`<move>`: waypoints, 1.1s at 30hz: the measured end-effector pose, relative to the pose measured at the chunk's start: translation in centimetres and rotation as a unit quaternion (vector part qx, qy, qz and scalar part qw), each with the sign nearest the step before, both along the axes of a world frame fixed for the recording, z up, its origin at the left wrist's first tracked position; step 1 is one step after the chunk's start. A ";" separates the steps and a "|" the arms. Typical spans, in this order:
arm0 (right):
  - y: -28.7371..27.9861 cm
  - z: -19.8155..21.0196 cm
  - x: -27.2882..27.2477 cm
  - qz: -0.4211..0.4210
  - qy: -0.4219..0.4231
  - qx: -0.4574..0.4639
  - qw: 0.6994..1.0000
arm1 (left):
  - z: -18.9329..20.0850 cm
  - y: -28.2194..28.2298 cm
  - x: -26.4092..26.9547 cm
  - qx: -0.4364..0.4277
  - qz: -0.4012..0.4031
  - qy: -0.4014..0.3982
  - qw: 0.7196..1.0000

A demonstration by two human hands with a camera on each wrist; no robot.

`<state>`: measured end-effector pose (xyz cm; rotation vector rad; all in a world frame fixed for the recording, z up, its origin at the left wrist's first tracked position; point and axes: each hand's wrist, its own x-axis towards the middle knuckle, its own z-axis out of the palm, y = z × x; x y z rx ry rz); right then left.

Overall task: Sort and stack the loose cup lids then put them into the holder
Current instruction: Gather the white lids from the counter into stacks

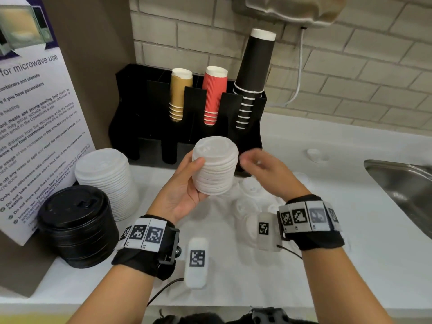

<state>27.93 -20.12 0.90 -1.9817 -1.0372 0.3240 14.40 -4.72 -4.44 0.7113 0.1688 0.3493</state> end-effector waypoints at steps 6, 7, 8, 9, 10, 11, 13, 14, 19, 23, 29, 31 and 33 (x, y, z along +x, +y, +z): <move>-0.9 -2.5 0.0 0.050 -0.074 -0.502 0.860 | 0.4 0.2 -0.5 0.023 0.001 -0.023 0.999; -1.0 -3.0 -0.5 0.056 -0.069 -0.516 0.852 | 0.5 0.2 -0.5 0.023 0.002 -0.023 0.999; -1.0 -3.5 -0.8 0.060 -0.069 -0.522 0.848 | 0.6 0.2 -0.6 0.023 0.003 -0.021 1.000; -1.0 -4.0 -1.1 0.062 -0.072 -0.522 0.848 | 0.6 0.1 -0.7 0.024 0.005 -0.019 1.000; -1.1 -4.3 -1.3 0.062 -0.078 -0.516 0.851 | 0.7 0.0 -0.7 0.026 0.006 -0.018 0.999; -1.1 -4.5 -1.5 0.063 -0.085 -0.509 0.854 | 0.7 0.0 -0.8 0.028 0.007 -0.017 0.999; -1.2 -4.3 -1.4 0.063 -0.092 -0.491 0.864 | 0.8 -0.1 -0.9 0.023 0.009 -0.015 1.000; -1.3 -3.9 -1.2 0.061 -0.090 -0.477 0.872 | 0.8 -0.2 -0.9 0.014 0.010 -0.014 1.000; -2.5 0.5 0.3 0.040 -0.005 -0.155 0.987 | 1.0 -0.4 -1.0 -0.001 0.019 0.003 1.000; -1.5 2.5 -0.7 0.030 0.196 0.152 0.968 | 0.9 -0.7 -1.0 0.028 -0.012 -0.002 1.000; 1.2 2.2 -3.1 0.003 0.160 0.212 0.964 | 1.0 -1.1 -0.9 0.090 -0.053 0.003 0.995; 1.3 2.1 -3.2 -0.003 0.097 0.203 0.974 | 1.1 -1.1 -0.9 0.111 -0.052 0.013 0.992; 1.4 2.1 -3.2 0.000 0.055 0.195 0.979 | 1.0 -1.0 -1.0 0.125 -0.048 0.022 0.991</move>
